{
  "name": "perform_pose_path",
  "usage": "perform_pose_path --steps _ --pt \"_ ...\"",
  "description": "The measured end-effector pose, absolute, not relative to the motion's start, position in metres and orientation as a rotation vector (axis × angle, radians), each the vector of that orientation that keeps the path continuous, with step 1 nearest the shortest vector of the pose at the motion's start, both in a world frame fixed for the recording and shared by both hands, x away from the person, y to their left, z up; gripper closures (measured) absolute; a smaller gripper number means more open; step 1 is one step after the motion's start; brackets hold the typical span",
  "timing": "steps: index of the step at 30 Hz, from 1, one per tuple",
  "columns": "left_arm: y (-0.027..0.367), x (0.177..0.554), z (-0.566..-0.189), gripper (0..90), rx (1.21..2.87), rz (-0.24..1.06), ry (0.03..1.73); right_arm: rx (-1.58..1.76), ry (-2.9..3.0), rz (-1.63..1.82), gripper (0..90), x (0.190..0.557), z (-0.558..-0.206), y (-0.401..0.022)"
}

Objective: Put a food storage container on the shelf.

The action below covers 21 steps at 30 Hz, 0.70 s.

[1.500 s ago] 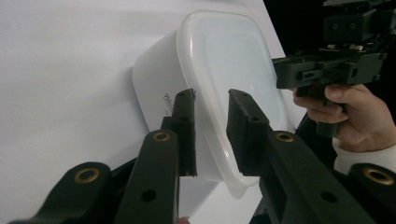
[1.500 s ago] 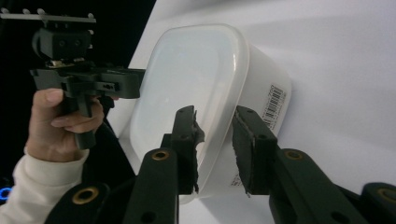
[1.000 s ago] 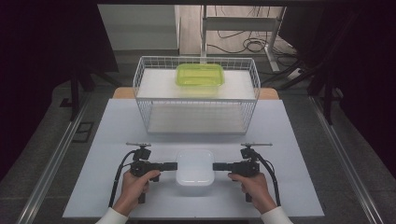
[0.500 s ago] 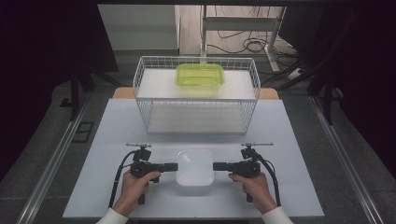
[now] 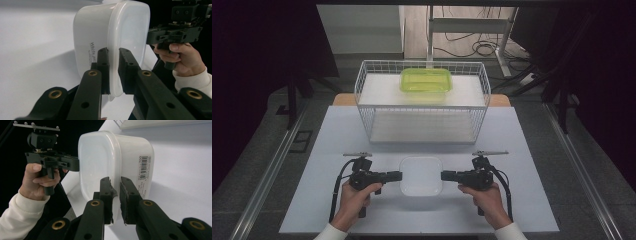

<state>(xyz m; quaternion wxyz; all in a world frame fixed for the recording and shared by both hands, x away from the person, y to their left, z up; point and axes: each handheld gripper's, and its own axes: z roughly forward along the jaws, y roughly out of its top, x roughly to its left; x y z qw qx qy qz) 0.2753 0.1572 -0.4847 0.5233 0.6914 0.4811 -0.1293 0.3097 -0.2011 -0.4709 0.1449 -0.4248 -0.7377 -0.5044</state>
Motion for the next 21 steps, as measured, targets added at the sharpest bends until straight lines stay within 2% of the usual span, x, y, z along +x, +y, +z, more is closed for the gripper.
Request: perform_pose_path --steps 21 --pt "0.158 0.266 -0.450 80.7 1.678 -0.188 1.047 -1.152 -2.236 -1.589 79.8 0.299 -0.444 -0.199"
